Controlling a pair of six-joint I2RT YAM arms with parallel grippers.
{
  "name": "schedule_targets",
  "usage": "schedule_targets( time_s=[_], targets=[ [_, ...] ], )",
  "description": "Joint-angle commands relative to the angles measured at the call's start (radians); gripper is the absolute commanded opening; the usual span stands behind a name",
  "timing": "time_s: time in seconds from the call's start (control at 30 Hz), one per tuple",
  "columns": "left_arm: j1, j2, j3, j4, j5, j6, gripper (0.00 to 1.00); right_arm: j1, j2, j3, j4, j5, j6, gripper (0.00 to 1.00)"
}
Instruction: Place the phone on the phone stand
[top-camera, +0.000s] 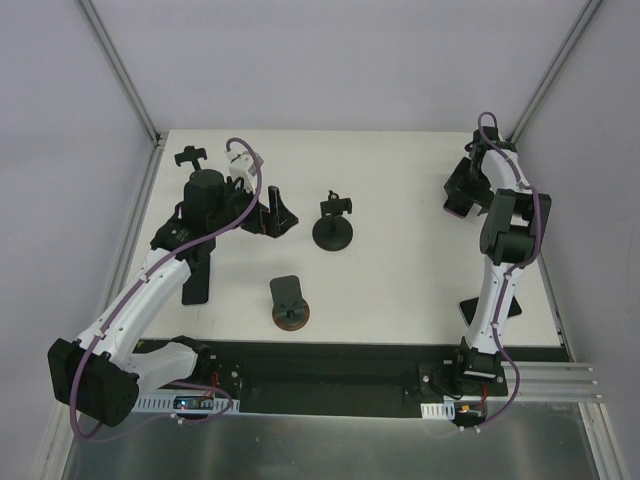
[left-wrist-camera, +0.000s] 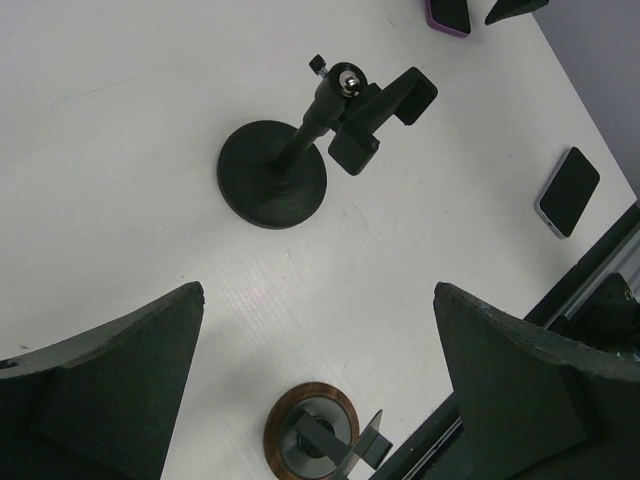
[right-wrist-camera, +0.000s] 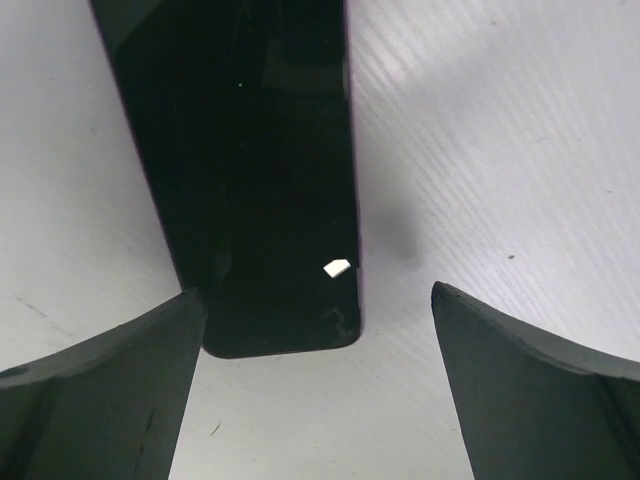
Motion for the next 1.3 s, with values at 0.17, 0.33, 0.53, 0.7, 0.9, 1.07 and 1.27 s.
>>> schedule_targets(
  time_s=[0.17,0.33,0.53,0.7,0.9,1.07,1.27],
  targets=[
    [-0.004,-0.007,0.041,0.013,0.028,-0.018,0.96,-0.001,-0.058,-0.055,0.110,-0.127,0.059,0.97],
    [-0.004,-0.004,0.044,0.013,0.040,-0.025,0.96,-0.001,-0.038,-0.026,0.060,-0.038,0.144,0.97],
    [-0.003,0.003,0.046,0.013,0.043,-0.026,0.96,-0.001,0.029,0.053,-0.009,-0.026,0.144,0.97],
    [-0.004,0.003,0.046,0.013,0.043,-0.028,0.96,0.005,0.043,0.072,-0.016,-0.024,0.110,0.99],
    [-0.004,0.002,0.046,0.013,0.043,-0.028,0.96,0.005,0.078,0.116,-0.040,-0.021,0.101,0.99],
    [-0.003,-0.003,0.044,0.013,0.045,-0.029,0.96,0.004,0.135,0.213,-0.091,-0.043,0.084,0.90],
    [-0.004,-0.003,0.044,0.013,0.046,-0.032,0.96,0.004,0.172,0.239,-0.121,-0.124,0.066,0.74]
  ],
)
